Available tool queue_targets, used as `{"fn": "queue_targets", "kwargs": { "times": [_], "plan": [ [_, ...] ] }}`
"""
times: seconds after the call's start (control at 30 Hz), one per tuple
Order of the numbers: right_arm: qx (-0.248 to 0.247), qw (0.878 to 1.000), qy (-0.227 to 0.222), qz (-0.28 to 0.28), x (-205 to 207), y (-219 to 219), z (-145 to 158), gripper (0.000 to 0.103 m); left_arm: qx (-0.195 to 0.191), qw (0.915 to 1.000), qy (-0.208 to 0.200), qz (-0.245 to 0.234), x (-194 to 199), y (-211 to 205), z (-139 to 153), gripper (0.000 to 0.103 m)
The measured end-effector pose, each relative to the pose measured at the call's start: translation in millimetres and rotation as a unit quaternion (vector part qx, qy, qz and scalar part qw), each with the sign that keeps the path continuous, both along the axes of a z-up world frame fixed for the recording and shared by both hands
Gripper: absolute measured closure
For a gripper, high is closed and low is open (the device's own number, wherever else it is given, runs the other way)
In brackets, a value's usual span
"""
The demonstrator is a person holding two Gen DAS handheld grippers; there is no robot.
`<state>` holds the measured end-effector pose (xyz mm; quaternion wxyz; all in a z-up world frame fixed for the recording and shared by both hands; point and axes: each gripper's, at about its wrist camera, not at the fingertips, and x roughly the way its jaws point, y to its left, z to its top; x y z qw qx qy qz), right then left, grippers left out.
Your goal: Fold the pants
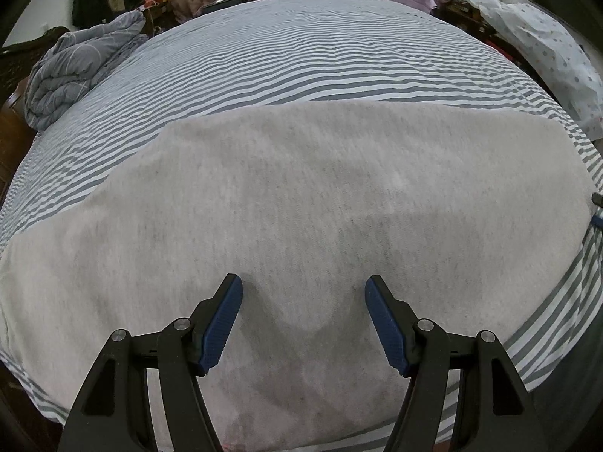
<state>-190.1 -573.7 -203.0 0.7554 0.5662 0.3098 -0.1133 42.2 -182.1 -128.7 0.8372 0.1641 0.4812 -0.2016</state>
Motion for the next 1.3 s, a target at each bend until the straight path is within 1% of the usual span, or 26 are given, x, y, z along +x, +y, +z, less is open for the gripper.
{"fn": "queue_targets", "kwargs": {
  "times": [0.03,0.1,0.13,0.2,0.3,0.37,0.4,0.43,0.47,0.6,0.63,0.7,0.77,0.87,0.97,1.1,1.17,1.23,1.3],
  "plan": [
    [0.003,1.0,-0.001,-0.005,-3,0,-4,0.066,-0.001,1.0,0.0,0.0,-1,0,1,0.035],
    [0.011,1.0,-0.022,-0.011,-8,-4,-8,0.067,-0.007,1.0,0.003,-0.003,-2,-2,4,0.035],
    [0.013,0.999,-0.027,-0.013,-7,-7,-9,0.065,-0.009,0.9999,0.002,-0.007,-4,-3,5,0.035],
    [0.016,0.999,-0.05,-0.012,-2,-13,-9,0.065,-0.011,0.9998,0.0,-0.018,-7,-10,9,0.035],
    [0.017,0.998,-0.055,-0.011,6,-18,-8,0.065,-0.02,0.999,0.002,-0.039,-12,-23,16,0.035],
    [0.013,0.998,-0.062,-0.01,7,-17,-5,0.071,-0.027,0.9981,0.003,-0.056,-15,-35,19,0.035],
    [0.013,0.997,-0.07,-0.009,6,-17,-4,0.08,-0.028,0.9975,0.003,-0.064,-16,-42,19,0.035],
    [0.015,0.997,-0.08,-0.009,4,-18,-3,0.085,-0.027,0.9971,0.003,-0.071,-17,-48,19,0.035],
    [0.016,0.996,-0.088,-0.011,2,-17,-1,0.086,-0.028,0.9964,0.004,-0.08,-18,-56,18,0.035],
    [0.004,0.997,-0.081,-0.009,3,-15,-3,0.086,-0.032,0.9937,0.008,-0.108,-23,-83,13,0.035],
    [0.005,0.997,-0.078,-0.011,2,-16,-7,0.084,-0.031,0.9932,0.007,-0.112,-25,-88,12,0.035],
    [0.017,0.997,-0.073,-0.02,4,-18,-15,0.082,-0.034,0.9922,0.01,-0.12,-28,-98,10,0.035],
    [0.022,0.997,-0.075,-0.024,7,-19,-17,0.082,-0.036,0.9916,0.013,-0.123,-29,-104,9,0.035],
    [0.009,0.997,-0.072,-0.028,8,-19,-7,0.086,-0.023,0.9914,0.015,-0.128,-28,-114,-3,0.035],
    [-0.004,0.998,-0.061,-0.024,10,-16,6,0.088,-0.012,0.9895,-0.006,-0.144,-33,-118,-9,0.032],
    [-0.028,0.998,-0.061,-0.009,22,-10,38,0.088,-0.011,0.9882,-0.012,-0.153,-36,-119,-11,0.029],
    [-0.049,0.997,-0.059,0.005,32,-4,59,0.088,-0.025,0.9882,0.001,-0.151,-32,-116,-7,0.029],
    [-0.071,0.995,-0.063,0.026,46,5,83,0.088,-0.052,0.9875,0.024,-0.147,-25,-104,0,0.029],
    [-0.092,0.992,-0.065,0.052,65,19,107,0.088,-0.088,0.9866,0.046,-0.129,-16,-86,11,0.029]
  ]
}}
